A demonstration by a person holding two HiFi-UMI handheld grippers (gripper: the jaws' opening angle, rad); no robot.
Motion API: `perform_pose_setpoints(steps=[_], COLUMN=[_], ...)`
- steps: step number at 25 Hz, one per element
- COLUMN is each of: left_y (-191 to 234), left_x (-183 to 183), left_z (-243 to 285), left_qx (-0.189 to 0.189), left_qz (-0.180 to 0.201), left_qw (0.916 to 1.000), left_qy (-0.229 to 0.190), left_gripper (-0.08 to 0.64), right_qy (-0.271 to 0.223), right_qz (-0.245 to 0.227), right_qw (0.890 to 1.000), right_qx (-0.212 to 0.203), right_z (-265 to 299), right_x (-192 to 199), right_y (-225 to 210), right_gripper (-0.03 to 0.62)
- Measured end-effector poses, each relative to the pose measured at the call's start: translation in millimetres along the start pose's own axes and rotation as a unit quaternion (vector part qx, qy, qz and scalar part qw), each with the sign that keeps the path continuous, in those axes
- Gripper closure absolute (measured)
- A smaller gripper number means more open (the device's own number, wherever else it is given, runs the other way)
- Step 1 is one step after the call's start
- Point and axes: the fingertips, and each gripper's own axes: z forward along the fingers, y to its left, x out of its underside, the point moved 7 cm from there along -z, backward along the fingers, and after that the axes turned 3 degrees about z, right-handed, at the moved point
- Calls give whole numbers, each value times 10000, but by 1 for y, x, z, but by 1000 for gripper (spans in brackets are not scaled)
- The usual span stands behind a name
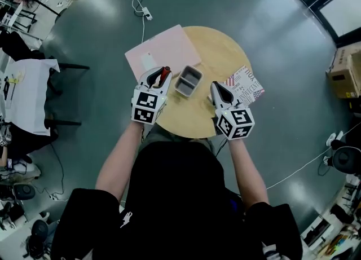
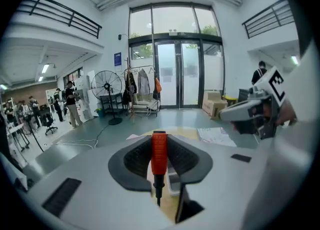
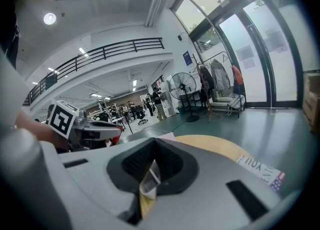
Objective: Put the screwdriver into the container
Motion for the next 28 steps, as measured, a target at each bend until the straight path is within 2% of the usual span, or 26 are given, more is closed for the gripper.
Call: perform_pose_setpoints(steps=[9, 15, 23, 28], left_y=[-21, -39, -37, -39], left_x=[-38, -36, -17, 2], left_z=[39, 72, 107, 121], left_qx=[661, 1002, 1096, 1115], left_qz=[27, -257, -968, -916], left_qw=[9969, 9941, 9892, 9894], left_qy=[-416, -314, -111, 131], left_gripper=[465, 465, 465, 465], right_qy=[-108, -135, -39, 80], right_qz=[232, 437, 638, 731], right_qw=[9988, 9963, 9937, 9928], right_qx=[424, 724, 919, 945], right_z=[-31, -49, -59, -58], right_x=[10, 19, 32, 40], right_y=[-14, -33, -46, -50], right_gripper=[591, 591, 591, 591])
